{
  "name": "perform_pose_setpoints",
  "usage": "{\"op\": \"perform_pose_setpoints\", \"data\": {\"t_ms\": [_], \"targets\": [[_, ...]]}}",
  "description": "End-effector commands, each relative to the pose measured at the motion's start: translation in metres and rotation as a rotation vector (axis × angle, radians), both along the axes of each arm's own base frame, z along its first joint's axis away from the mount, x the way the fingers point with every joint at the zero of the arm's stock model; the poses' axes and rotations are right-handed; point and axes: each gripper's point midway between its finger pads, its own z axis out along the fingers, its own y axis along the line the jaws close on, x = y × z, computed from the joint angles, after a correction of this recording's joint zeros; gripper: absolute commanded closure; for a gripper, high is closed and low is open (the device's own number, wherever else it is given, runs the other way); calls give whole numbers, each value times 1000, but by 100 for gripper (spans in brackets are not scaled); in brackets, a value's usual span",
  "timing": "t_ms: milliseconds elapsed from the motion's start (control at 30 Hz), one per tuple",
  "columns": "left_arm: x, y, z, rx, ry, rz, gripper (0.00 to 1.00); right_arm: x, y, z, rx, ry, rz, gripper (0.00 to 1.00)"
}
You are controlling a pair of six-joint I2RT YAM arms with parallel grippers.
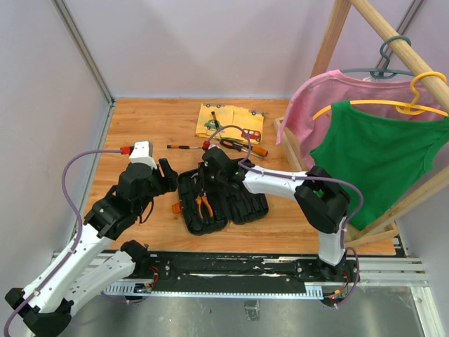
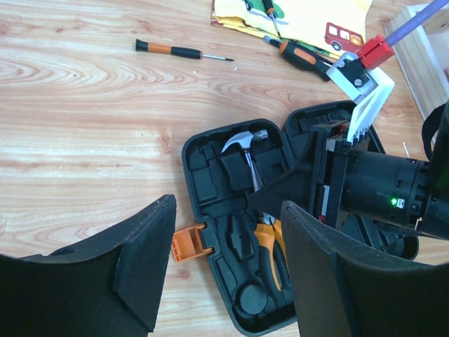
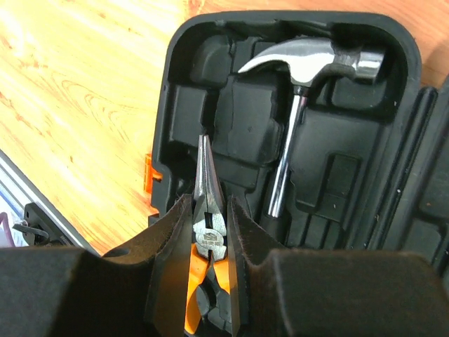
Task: Sort the tools into containers
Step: Place the pliers in the storage box.
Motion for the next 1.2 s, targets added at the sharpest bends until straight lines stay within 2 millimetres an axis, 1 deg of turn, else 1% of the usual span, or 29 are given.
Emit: {"op": "perform_pose_setpoints", "data": {"t_ms": [0,200,300,333,367,833,1167], "targets": [[3,0,1,-1,-14,9,34,4,15,7,10,-3,-12,99],[3,-1,0,-1,-12,5,34,10,21,5,3,-13,-28,99],[3,-2,0,-3,-12,0,34,14,26,11,13,-24,-30,99],[3,-3,0,-2,-11,-1,34,15,27,4,1,-16,-30,99],[3,-3,-1,-1,-8,-3,34,15,28,1,-4,-16,-31,99],[3,-4,-1,-2,-6,-10,34,28,37,-8,-19,-19,-70,99],[4,-5,-2,-3,-5,-13,34,34,43,-8,-20,-25,-80,99]]}}
